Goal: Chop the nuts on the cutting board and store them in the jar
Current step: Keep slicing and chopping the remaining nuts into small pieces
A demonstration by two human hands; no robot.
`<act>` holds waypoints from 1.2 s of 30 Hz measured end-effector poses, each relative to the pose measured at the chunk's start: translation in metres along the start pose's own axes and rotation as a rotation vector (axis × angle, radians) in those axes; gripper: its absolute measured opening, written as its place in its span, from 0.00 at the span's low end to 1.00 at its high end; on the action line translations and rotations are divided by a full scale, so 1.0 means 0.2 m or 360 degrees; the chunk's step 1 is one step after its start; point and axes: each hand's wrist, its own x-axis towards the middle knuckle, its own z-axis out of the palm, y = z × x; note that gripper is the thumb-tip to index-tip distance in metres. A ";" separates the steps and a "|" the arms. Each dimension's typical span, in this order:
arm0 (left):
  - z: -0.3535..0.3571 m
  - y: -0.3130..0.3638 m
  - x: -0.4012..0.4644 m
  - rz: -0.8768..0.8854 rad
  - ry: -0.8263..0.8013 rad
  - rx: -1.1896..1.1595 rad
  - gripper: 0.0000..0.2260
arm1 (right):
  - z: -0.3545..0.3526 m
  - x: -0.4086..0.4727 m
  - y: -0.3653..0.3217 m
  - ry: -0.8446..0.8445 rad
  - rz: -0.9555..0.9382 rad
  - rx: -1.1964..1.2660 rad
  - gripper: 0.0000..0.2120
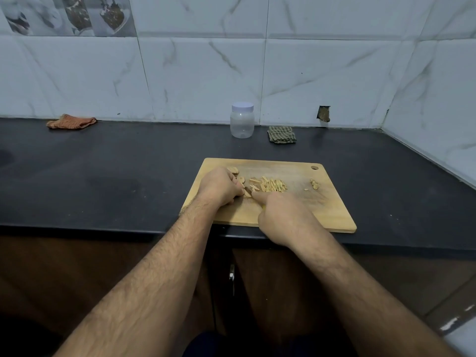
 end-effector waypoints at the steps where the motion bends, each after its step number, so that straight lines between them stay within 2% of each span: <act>1: 0.00 0.00 0.00 0.0000 0.0002 0.0008 0.12 | 0.01 0.01 -0.01 -0.0016 0.0001 -0.0002 0.32; 12: 0.01 0.00 0.04 -0.0016 -0.0010 0.0029 0.09 | 0.00 0.07 -0.03 -0.0104 -0.0006 -0.0097 0.32; 16: 0.01 -0.01 0.03 -0.0002 0.0028 0.0052 0.04 | 0.02 0.02 0.01 -0.0062 -0.0003 -0.0075 0.33; 23: 0.01 -0.01 0.01 0.0005 0.0036 0.0006 0.05 | 0.02 -0.09 0.11 -0.0036 0.0005 0.0034 0.32; 36: 0.00 -0.03 0.02 -0.0001 0.0008 -0.0065 0.04 | 0.02 0.03 0.03 0.0002 -0.0020 0.0066 0.30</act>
